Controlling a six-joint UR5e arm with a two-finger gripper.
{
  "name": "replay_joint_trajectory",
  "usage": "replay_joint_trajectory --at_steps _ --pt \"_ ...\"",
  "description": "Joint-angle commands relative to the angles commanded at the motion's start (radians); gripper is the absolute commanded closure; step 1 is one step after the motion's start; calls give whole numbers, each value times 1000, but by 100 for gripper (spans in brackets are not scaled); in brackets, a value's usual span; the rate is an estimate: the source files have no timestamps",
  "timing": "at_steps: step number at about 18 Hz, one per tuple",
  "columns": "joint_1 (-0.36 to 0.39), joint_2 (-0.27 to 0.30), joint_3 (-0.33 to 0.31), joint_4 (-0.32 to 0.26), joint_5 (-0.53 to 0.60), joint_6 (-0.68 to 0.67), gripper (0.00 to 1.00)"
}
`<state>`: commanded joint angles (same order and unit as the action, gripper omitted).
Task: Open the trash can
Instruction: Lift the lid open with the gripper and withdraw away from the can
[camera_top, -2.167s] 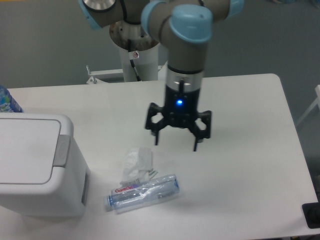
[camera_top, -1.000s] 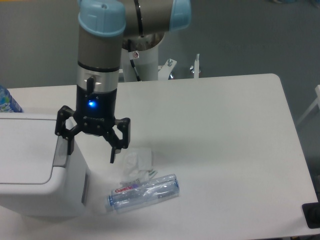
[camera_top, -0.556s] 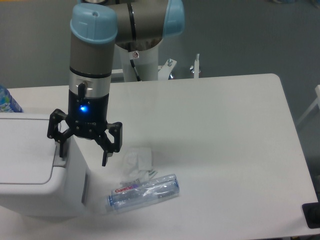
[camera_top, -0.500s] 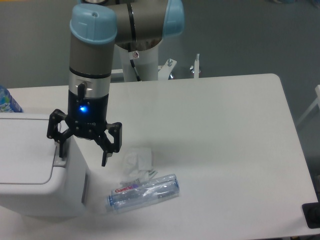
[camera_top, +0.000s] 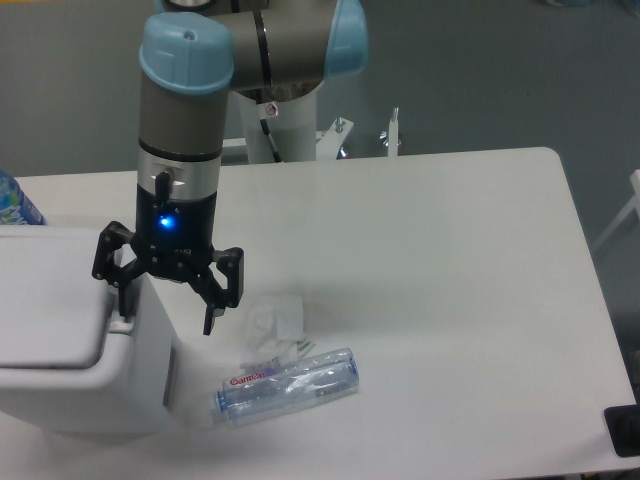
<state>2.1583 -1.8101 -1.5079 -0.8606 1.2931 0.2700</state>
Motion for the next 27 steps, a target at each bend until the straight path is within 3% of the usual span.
replay_joint_trajectory --at_steps 10,14,17,22,27 --pt "12 8 18 0 3 12 0" --pt "106 8 15 2 8 34 0" --pt "181 8 3 5 81 76 0" --pt "276 -55 12 3 189 150 0" --pt "360 -127 -1 -15 205 374 0"
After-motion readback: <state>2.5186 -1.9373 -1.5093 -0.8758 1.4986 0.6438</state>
